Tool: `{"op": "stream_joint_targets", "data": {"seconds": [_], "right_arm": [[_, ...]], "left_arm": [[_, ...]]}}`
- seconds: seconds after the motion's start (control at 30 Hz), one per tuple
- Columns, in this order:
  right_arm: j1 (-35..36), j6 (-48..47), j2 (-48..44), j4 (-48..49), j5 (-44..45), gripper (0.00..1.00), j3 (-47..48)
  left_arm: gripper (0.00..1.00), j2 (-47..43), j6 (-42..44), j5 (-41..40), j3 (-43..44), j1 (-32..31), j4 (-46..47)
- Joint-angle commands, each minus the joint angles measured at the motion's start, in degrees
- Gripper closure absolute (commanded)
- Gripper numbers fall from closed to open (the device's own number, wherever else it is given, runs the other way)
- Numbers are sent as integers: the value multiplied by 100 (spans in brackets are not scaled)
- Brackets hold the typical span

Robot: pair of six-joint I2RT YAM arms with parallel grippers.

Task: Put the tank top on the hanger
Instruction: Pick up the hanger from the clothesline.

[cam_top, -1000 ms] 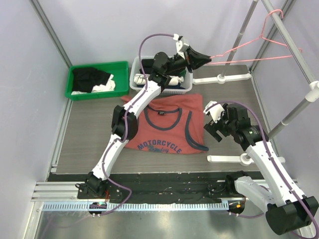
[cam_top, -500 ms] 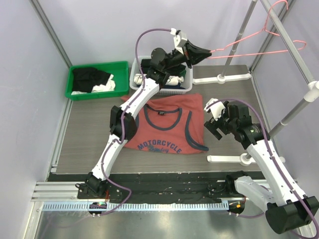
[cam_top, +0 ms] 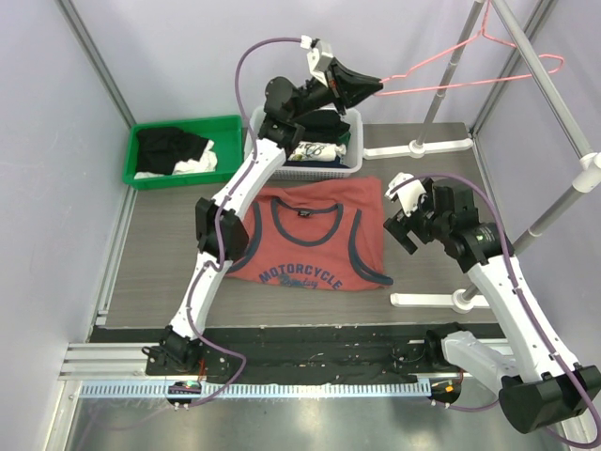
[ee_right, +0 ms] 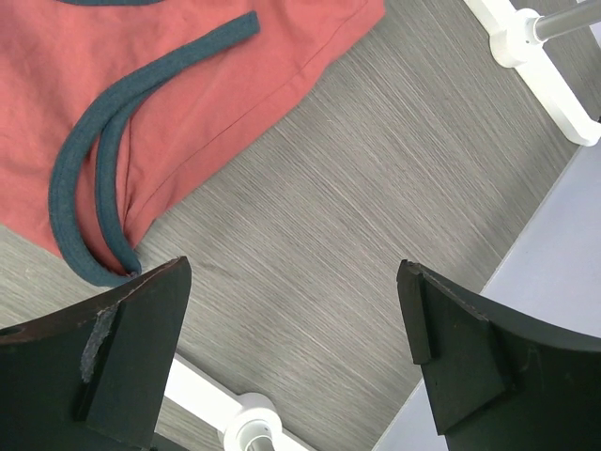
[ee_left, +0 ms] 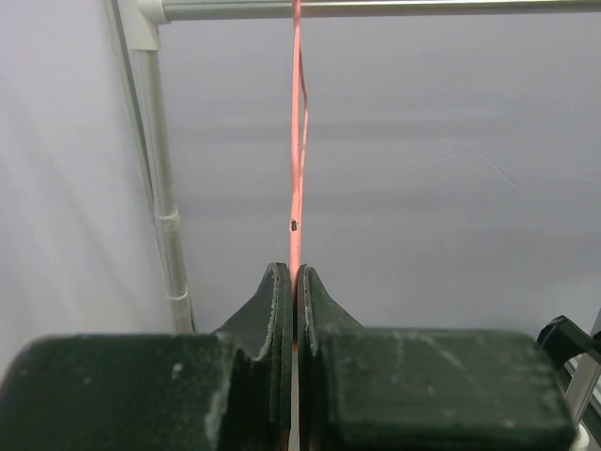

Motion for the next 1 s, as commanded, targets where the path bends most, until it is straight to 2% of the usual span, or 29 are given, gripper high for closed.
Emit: {"op": "stream_joint_targets", "data": {"seconds": [0.0, 0.2, 0.33, 0.47, 0.7, 0.97], "right_arm": [[-13, 68, 30, -11, -146, 0, 370], [-13, 94, 197, -177, -330, 0, 783], [-13, 85, 346, -275, -497, 0, 1204], [-13, 103, 478, -354, -690, 0, 1530], [-4, 85, 663, -468, -937, 0, 1987], [-4, 199, 821, -538, -1218, 0, 2471]], "left_arm": [[100, -746, -188, 343, -124, 158, 53], [100, -1248, -241, 617, -792, 439, -140], [100, -1573, 56, 704, -1188, 580, -491], [100, -1880, 504, 731, -1487, 746, -1350], [100, -2592, 1050, 749, -2226, 1124, -2335], [100, -3680, 2245, 670, -3008, 1467, -3962]]}}
